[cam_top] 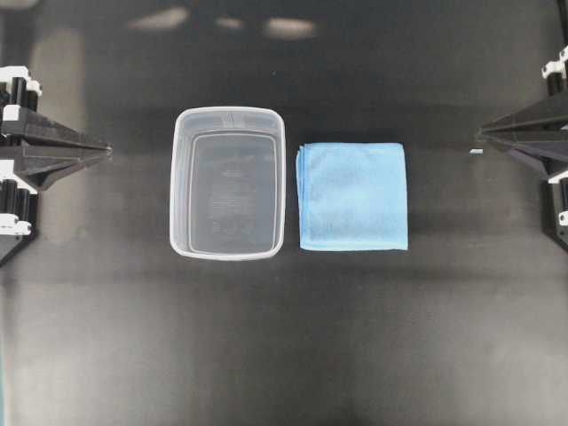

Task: Place the blue towel into the container with the left arm.
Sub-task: 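Raise the left gripper from rest and move it over the container, then reach the left gripper past the container and lower onto the blue towel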

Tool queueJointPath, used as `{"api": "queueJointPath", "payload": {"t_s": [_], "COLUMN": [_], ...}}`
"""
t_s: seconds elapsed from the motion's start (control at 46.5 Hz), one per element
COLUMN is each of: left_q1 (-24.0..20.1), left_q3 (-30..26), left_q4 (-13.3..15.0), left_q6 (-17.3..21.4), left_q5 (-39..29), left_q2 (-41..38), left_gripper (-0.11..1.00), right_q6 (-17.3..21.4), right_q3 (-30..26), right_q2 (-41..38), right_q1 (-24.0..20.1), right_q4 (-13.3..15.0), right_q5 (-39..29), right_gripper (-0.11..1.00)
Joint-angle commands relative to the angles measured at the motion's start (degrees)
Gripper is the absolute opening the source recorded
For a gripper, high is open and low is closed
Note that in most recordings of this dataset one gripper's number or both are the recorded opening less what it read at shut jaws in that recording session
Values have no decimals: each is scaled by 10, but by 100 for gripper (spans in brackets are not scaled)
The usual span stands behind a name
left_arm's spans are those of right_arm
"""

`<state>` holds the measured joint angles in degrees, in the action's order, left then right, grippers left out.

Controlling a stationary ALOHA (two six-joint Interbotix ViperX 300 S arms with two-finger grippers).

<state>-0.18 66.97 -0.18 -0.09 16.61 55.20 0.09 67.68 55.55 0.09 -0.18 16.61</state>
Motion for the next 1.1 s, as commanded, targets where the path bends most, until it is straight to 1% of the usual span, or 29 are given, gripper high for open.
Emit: {"api": "queueJointPath", "payload": {"t_s": [0.0,0.021,0.064,0.129,0.172,0.301,0.387,0.494,0.602,0.666,0.709,0.752,0.774,0.859,0.902,0.945,1.01,1.074], "left_q1": [-11,-12,-14,-15,-15,-15,-16,-18,-22,-26,-28,-30,-32,-33,-36,-38,-40,-40], "left_q3": [-24,-28,-41,-65,-93,-151,-193,-250,-296,-329,-345,-362,-369,-402,-424,-441,-473,-501], "left_q4": [-23,-23,-23,-23,-23,-24,-24,-24,-24,-24,-24,-24,-24,-24,-25,-25,-25,-25], "left_q6": [-12,-15,-22,-30,-31,-31,-28,-25,-25,-25,-25,-25,-25,-24,-24,-23,-18,-11], "left_q5": [-32,-44,-72,-114,-156,-236,-290,-356,-396,-418,-431,-442,-447,-475,-495,-512,-543,-568], "left_q2": [-11,-12,-17,-25,-32,-62,-93,-149,-202,-238,-258,-276,-287,-324,-347,-366,-400,-431], "left_gripper": [6,6,1,0,0,0,0,0,0,0,0,0,0,0,0,1,5,18], "right_q6": [3,4,6,12,19,40,50,52,52,52,52,50,49,49,49,51,51,49], "right_q3": [-7,-6,-4,-2,0,4,4,2,3,3,4,4,4,4,4,4,4,4], "right_q2": [-3,-2,3,8,15,30,37,48,66,77,87,95,98,106,107,108,109,110], "right_q1": [-3,-4,-4,-4,-3,-4,-3,-3,-1,-1,-1,-1,-1,0,0,0,0,0], "right_q4": [-3,-4,-4,-4,-4,-4,-4,-4,-4,-4,-4,-4,-4,-4,-3,-4,-4,-4], "right_q5": [4,4,0,-8,-18,-53,-90,-139,-156,-157,-161,-163,-165,-173,-177,-179,-179,-178], "right_gripper": [1,1,6,-1,-1,-1,-1,0,2,11,19,30,37,62,71,76,78,77]}}
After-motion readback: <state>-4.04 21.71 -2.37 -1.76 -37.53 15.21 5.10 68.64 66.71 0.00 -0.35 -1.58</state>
